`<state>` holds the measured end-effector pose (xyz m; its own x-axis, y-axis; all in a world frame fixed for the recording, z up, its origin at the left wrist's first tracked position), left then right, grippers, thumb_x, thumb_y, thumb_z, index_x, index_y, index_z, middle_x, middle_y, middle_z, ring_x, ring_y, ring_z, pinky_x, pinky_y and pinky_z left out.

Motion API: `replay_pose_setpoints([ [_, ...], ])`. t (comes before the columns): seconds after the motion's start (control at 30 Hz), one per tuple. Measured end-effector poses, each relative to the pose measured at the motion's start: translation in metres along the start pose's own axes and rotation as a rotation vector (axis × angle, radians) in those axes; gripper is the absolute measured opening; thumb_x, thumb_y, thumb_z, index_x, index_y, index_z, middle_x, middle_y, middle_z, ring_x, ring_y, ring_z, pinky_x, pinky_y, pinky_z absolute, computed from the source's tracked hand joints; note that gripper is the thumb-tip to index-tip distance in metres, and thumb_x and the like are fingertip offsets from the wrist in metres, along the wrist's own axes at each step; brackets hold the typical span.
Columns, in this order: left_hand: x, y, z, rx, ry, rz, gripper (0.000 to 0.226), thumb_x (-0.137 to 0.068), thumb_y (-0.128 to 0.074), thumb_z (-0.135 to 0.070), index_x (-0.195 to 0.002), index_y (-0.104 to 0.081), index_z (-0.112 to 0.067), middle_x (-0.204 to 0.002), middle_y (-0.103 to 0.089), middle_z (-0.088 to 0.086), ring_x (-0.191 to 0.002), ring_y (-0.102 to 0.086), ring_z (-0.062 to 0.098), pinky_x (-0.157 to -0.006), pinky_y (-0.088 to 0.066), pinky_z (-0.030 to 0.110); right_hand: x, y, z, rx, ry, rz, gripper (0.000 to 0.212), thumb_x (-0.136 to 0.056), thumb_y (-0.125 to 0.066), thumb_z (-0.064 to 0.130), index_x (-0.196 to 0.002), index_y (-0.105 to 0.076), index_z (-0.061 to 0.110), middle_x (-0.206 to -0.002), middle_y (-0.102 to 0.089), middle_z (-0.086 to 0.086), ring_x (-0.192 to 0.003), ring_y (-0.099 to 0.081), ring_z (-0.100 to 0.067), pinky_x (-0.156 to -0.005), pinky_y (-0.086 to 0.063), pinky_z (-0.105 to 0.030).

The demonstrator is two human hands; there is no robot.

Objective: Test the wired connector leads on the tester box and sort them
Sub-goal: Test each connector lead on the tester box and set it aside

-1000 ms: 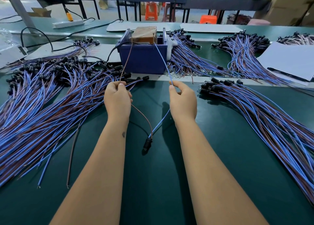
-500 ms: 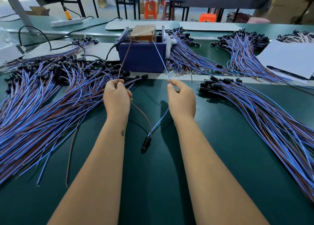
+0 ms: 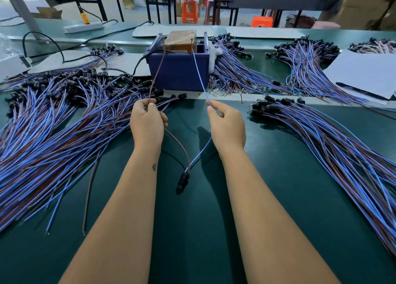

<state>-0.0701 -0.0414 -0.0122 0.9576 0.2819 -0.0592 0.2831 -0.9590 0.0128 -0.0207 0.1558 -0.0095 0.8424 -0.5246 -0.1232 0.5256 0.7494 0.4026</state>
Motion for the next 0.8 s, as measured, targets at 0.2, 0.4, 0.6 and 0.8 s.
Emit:
replay_pose_setpoints([
  [0.2, -0.0003, -0.0001, 0.0000, 0.004, 0.006, 0.002, 0.020, -0.101, -0.036, -0.015, -0.096, -0.053, -0.025, -0.047, -0.056, -0.011, -0.043, -0.050, 0.003, -0.055, -0.044, 0.025, -0.0012, -0.0014, 0.0003, -0.002, 0.019, 0.009, 0.027, -0.096, -0.050, 0.037, -0.118, -0.066, 0.041, -0.075, -0.060, 0.015, -0.060, -0.057, -0.004, -0.053, -0.035, -0.024],
  [0.4, 0.0006, -0.0008, -0.0006, 0.022, -0.006, 0.005, 0.020, -0.099, -0.035, -0.013, -0.095, -0.053, -0.024, -0.044, -0.055, -0.010, -0.042, -0.048, 0.002, -0.055, -0.042, 0.025, 0.0000, -0.0033, 0.0005, -0.009, 0.027, 0.031, 0.027, -0.094, -0.052, 0.036, -0.114, -0.068, 0.041, -0.067, -0.059, 0.019, -0.068, -0.059, -0.010, -0.055, -0.035, -0.025],
  [0.6, 0.0013, -0.0007, -0.0012, 0.030, -0.008, 0.005, 0.020, -0.100, -0.036, -0.014, -0.098, -0.053, -0.022, -0.045, -0.055, -0.011, -0.043, -0.049, 0.002, -0.054, -0.043, 0.024, 0.0003, -0.0031, 0.0003, -0.014, 0.026, 0.027, 0.026, -0.094, -0.052, 0.035, -0.113, -0.069, 0.039, -0.063, -0.059, 0.017, -0.064, -0.060, -0.011, -0.053, -0.035, -0.023],
  [0.8, 0.0022, -0.0006, -0.0014, 0.028, -0.008, 0.015, 0.020, -0.100, -0.035, -0.014, -0.098, -0.053, -0.024, -0.045, -0.056, -0.011, -0.043, -0.049, 0.002, -0.058, -0.043, 0.027, 0.0003, -0.0023, 0.0006, -0.008, 0.030, 0.016, 0.026, -0.094, -0.053, 0.035, -0.113, -0.069, 0.039, -0.059, -0.058, 0.017, -0.056, -0.057, -0.009, -0.050, -0.035, -0.023],
])
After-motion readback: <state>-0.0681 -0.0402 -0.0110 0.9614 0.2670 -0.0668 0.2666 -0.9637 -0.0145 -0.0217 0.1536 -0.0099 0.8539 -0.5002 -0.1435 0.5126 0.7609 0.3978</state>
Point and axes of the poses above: each hand's wrist, its own x-axis away from the middle knuckle, its own y-axis out of the back of the hand, z = x × y, the point moved 6 cm from there along -x, towards the middle knuckle
